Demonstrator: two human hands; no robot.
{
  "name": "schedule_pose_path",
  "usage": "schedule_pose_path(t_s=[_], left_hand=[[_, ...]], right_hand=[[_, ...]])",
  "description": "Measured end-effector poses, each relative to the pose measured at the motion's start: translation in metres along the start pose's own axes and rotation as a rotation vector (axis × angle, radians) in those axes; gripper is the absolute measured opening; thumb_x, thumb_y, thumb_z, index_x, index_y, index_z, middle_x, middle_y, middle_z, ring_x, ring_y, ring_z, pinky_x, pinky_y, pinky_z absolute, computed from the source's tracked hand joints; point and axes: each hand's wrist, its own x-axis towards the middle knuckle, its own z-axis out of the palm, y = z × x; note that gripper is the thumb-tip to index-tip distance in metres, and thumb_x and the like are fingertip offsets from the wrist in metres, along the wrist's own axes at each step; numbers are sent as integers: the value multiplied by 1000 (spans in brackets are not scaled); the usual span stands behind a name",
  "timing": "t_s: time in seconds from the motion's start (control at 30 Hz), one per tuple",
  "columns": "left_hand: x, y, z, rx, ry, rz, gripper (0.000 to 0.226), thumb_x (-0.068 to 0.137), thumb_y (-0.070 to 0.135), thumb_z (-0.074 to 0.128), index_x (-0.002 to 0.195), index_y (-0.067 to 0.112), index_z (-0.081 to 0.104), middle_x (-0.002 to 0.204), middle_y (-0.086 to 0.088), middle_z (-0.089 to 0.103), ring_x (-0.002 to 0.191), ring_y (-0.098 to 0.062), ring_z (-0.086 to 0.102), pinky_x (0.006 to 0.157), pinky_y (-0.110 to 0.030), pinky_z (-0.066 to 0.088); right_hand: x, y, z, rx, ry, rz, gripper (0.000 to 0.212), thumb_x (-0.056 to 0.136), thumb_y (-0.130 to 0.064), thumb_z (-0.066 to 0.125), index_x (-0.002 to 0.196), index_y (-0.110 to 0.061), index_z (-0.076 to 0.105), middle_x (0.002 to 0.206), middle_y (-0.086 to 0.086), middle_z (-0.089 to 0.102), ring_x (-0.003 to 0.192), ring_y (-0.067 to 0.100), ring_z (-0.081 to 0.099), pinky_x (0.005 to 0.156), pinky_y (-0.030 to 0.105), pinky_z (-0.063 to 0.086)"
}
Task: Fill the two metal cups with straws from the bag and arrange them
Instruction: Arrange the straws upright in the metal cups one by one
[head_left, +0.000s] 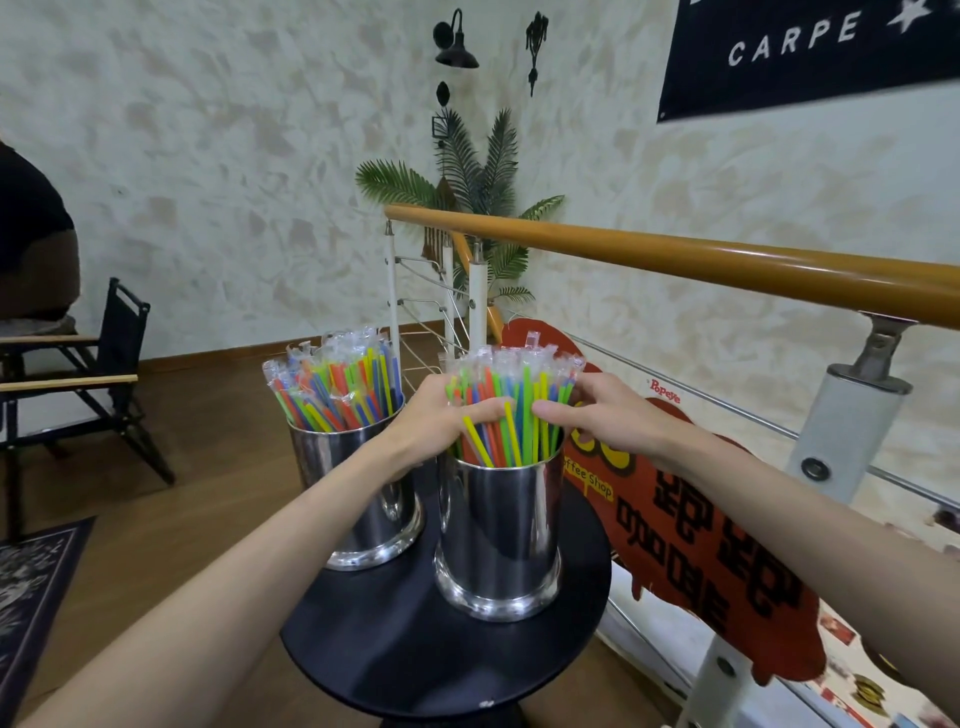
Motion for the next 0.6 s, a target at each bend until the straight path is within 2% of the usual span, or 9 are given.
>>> schedule_pose_path(t_s=[0.17,0.27,0.4,0.5,0.6], left_hand=[[-3,3,-3,2,-40,-18,21,96,14,67,113,25,67,99,11,78,96,-9,74,77,-17,55],[-4,3,-4,10,-53,-26,20,97,15,65,116,21,67,100,10,78,96,-8,73,77,-15,53],[-4,4,-5,13,-53,-16,30,95,16,67,125,12,66,110,-1,76,101,-14,73,81,-19,55],[-7,7,-4,-5,-46,-8,32,93,12,69,125,14,66,107,6,77,99,-10,73,78,-17,55],[-10,13,-3,15,-44,17,34,91,12,72,124,18,66,106,9,77,99,-8,73,77,-16,54]], right_hand=[[-2,0,0,11,-9,21,9,100,-30,63,100,-39,64,84,-24,67,73,-18,62,60,5,44],[-2,0,0,0,-18,27,8,100,-33,63,101,-41,62,88,-23,66,74,-19,61,61,6,45],[-3,0,-1,-28,-21,23,10,98,-37,65,103,-44,60,97,-22,66,79,-19,61,63,7,46],[-5,-2,-2,-16,-13,-1,20,93,-33,72,108,-41,61,103,-18,69,76,-16,62,62,6,45],[-8,-2,-5,12,-30,-1,41,86,-31,80,123,-27,64,111,-7,74,82,-5,69,68,12,51]])
